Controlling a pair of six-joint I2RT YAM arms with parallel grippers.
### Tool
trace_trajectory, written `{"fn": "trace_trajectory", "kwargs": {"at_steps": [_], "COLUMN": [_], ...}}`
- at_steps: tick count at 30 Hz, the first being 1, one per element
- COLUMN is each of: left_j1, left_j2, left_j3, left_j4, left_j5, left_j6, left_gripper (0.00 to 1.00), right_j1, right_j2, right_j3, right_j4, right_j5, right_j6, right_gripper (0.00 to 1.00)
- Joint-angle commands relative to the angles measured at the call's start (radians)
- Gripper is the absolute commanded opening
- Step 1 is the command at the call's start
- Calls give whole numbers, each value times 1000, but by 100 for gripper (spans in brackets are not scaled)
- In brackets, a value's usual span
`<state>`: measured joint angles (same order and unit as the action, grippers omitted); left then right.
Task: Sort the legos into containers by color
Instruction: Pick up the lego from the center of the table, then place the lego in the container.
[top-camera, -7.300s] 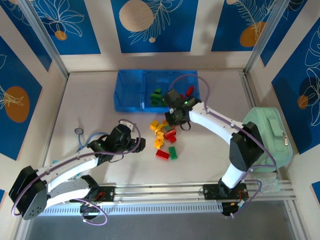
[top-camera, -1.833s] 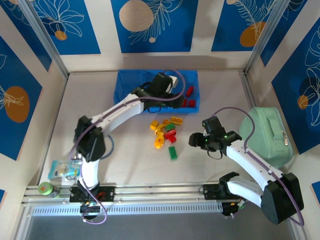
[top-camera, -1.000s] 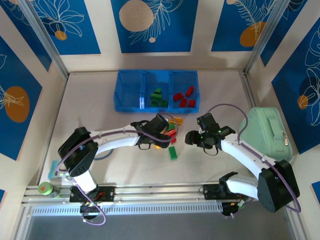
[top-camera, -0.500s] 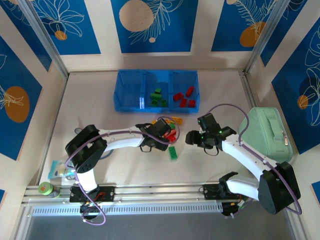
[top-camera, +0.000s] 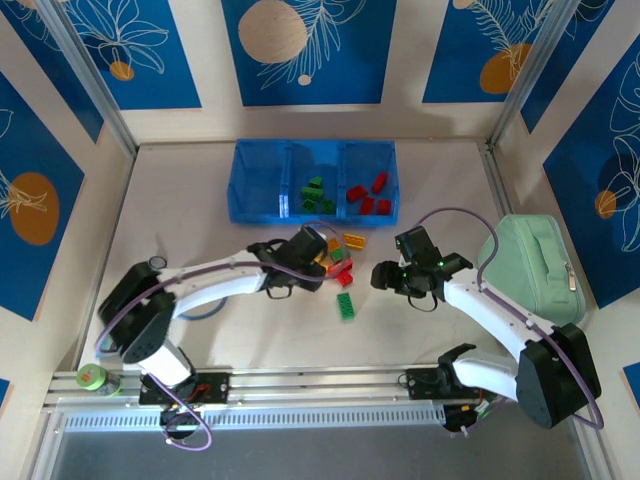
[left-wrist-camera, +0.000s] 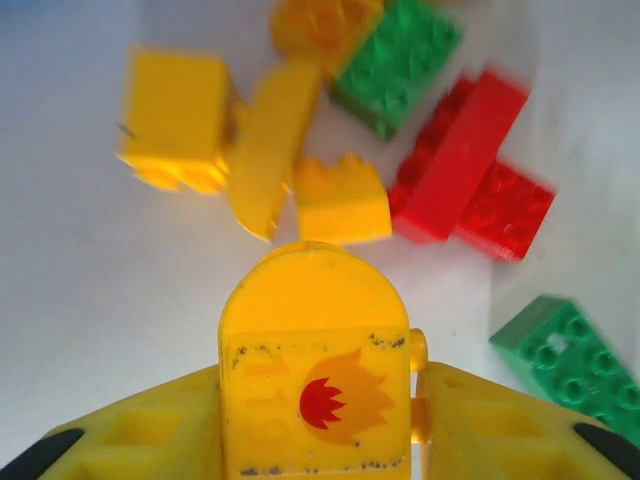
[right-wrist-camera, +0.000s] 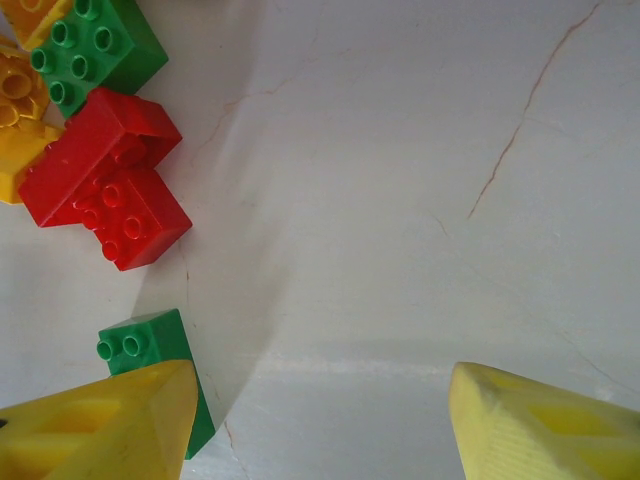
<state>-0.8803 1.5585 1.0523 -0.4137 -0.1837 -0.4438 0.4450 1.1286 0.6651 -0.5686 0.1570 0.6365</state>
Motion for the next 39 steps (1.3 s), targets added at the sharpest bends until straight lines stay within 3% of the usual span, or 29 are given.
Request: {"fn": "trace_trajectory", "kwargs": {"at_steps": [1,5,8,15,25,28,32,39], "left_j1": [110,266,363,464,512,515,514,509], "left_j2": [-108,-128,-57,172,361,387,376,242], "left_j3": [11,51,128,303,478,507,514,415], "left_j4": [-9,18,14,20,-26,-44,-60,-26], "left_j5": [1,18,56,78,68,71,88,113], "left_j6": [44,56,59,76,79,86,88,72], "left_gripper": [43,45,45,44,45,52,73,76], "right_j1": [4,13,21,24,14,14,15,46], "right_j2": [-15,-13,-18,-66,-107,-104,-92,-69], "right_j3": [-6,-6,-2,-14,-34,-29,-12,33], "right_j4": [-5,1,-8,-44,-66,-61,-59,-41], "right_j5": [4,-1,4,26,26,19,14,7], "right_j6": [8,15,16,14,8,2,-12,-58], "right_gripper": [68,68,68,68,68,68,69,72]}}
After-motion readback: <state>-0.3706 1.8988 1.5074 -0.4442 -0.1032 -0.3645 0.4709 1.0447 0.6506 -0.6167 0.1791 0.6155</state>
